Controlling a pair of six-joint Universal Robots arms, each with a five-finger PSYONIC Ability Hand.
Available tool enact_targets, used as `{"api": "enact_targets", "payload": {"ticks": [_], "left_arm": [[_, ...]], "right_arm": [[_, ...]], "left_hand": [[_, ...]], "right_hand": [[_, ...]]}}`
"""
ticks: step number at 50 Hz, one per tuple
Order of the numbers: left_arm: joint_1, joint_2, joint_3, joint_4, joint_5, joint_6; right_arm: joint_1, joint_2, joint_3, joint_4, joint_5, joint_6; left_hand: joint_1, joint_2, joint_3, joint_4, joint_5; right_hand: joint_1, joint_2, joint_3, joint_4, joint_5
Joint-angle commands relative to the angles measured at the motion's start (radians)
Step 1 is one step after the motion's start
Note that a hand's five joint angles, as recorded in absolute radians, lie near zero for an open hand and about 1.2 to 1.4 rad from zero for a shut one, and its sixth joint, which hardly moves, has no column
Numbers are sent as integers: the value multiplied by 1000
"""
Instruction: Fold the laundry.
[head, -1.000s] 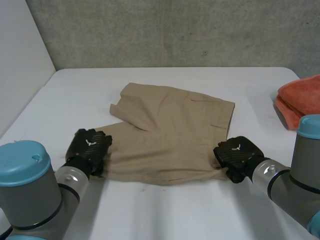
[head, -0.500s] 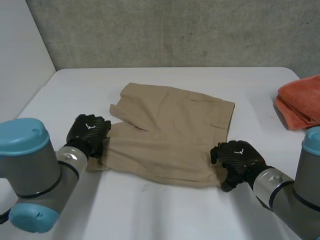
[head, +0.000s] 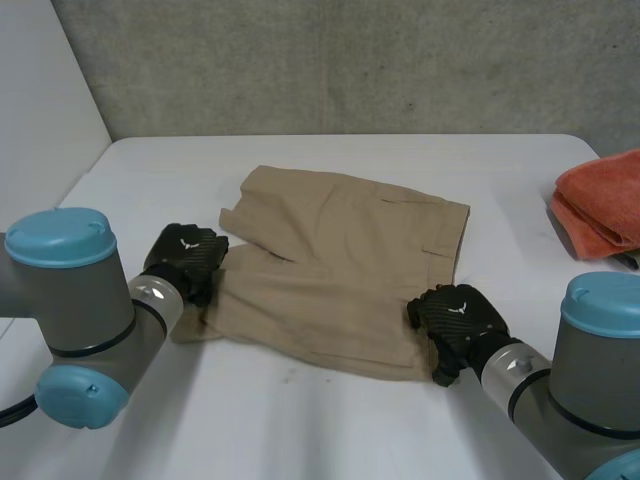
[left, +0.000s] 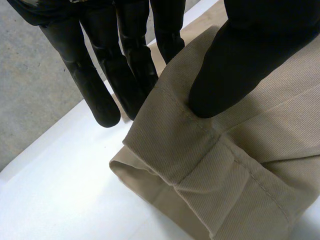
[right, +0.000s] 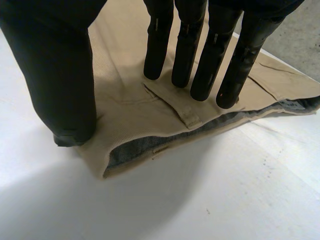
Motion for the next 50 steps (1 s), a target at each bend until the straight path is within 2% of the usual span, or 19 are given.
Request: {"api": "enact_targets", "payload": {"ticks": [1,9,14,26,30,33,34,36,42,45,50], "left_arm": [[3,0,2,0,0,2],[4,0,18,-3,0,4],[4,0,37,-15,0,4],[3,-19,71,-38,0,-2],[0,-19,68,-47,0,-4],[-8,-17,56,-61,0,-4],[-9,-17,53,-65,0,-2],[-14,-17,42,-90,0,-1],[-17,24,-13,-176,1,4],[-17,107,-62,-231,1,11],[-20,239,-156,-338,3,22]], "right_arm": [[12,-8,-8,14,22,-7],[7,-103,8,79,13,10],[9,-97,34,99,6,10],[7,-13,12,28,16,-5],[7,10,-4,10,17,-5],[7,15,-18,-15,19,-7],[9,15,-21,-23,20,-7],[9,15,-31,-35,22,-7],[4,-5,-59,-15,29,-8],[7,-39,-59,28,26,-36],[-5,-145,-62,283,8,-207]], "left_hand": [[249,202,209,198,240],[249,202,209,198,240],[249,202,209,198,240],[249,202,209,198,240],[249,202,209,198,240],[249,202,209,198,240],[249,202,209,198,240],[249,202,209,198,240],[249,202,209,198,240],[249,202,209,198,240],[249,202,209,198,240]], "right_hand": [[117,25,38,42,60],[79,-13,-1,3,22],[82,-10,2,6,25],[117,25,37,42,60],[234,142,155,159,177],[433,341,354,358,376],[507,415,427,431,449],[838,746,758,762,781],[850,758,770,775,793],[850,758,770,775,793],[850,758,770,775,793]]}}
